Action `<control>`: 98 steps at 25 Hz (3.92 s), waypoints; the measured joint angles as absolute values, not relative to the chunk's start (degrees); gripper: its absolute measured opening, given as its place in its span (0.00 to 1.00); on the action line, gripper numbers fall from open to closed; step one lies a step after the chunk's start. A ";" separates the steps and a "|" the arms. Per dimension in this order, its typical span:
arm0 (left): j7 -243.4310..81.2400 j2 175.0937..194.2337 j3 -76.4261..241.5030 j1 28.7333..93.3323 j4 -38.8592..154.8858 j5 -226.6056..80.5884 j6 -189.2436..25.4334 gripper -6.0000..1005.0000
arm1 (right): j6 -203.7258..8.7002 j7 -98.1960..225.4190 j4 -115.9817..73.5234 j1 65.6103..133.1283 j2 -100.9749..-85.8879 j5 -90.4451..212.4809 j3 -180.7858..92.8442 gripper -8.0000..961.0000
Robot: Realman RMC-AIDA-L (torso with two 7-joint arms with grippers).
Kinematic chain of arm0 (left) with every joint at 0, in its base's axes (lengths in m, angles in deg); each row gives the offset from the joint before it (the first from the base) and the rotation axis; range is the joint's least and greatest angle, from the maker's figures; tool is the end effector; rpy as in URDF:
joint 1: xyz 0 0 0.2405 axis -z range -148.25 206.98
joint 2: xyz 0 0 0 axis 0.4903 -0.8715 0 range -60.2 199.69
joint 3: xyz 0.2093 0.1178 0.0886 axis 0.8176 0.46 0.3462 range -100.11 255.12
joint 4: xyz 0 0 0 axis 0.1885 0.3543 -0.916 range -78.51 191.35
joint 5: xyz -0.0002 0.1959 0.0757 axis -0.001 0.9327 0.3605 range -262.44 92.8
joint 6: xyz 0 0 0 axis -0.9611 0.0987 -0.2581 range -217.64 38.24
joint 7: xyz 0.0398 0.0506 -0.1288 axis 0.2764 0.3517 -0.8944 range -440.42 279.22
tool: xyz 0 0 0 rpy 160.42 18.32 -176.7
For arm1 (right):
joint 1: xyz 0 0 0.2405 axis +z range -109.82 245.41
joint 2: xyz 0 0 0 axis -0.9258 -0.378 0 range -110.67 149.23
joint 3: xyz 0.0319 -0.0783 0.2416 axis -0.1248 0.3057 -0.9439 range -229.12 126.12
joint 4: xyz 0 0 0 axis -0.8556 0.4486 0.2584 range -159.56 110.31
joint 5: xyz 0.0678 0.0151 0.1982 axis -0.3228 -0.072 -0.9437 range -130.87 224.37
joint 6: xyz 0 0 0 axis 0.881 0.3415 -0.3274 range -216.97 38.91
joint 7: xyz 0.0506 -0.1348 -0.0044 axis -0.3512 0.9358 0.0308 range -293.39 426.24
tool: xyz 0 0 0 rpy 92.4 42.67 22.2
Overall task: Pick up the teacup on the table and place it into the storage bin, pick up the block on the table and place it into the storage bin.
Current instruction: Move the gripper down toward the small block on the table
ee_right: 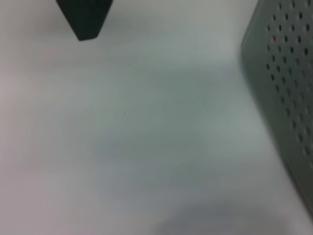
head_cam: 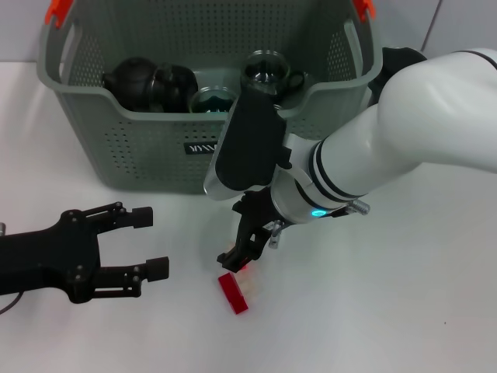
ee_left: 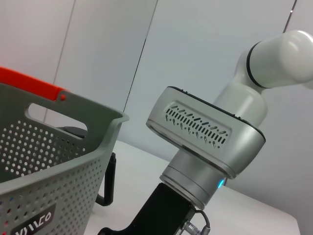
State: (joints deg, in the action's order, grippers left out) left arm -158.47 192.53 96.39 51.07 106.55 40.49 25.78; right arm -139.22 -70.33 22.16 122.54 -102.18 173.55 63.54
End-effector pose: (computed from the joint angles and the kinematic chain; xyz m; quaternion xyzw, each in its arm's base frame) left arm -0.2880 0.2456 0.0425 -0.9208 -0.2245 -0.3042 0.0958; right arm 0.1065 0.3601 -0.1580 -0.9813 0.0637 -0.1426 0.1127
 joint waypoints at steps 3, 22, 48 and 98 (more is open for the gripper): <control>-158.47 192.53 96.40 51.08 106.53 40.47 25.78 0.89 | -139.16 -70.47 22.14 122.48 -102.18 173.55 63.67 0.89; -158.38 192.53 96.40 51.10 106.52 40.35 25.86 0.89 | -140.05 -70.99 21.96 122.58 -101.85 173.69 63.61 0.89; -158.38 192.35 96.40 52.10 106.16 40.24 25.69 0.88 | -141.44 -71.25 21.45 123.45 -102.07 173.83 63.75 0.66; -158.55 192.21 96.40 52.66 105.99 40.25 25.52 0.88 | -141.94 -71.03 21.40 123.66 -102.07 173.94 65.16 0.23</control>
State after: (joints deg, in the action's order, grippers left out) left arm -158.55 192.21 96.40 52.66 105.99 40.25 25.52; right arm -141.94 -71.03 21.40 123.66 -102.07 173.94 65.16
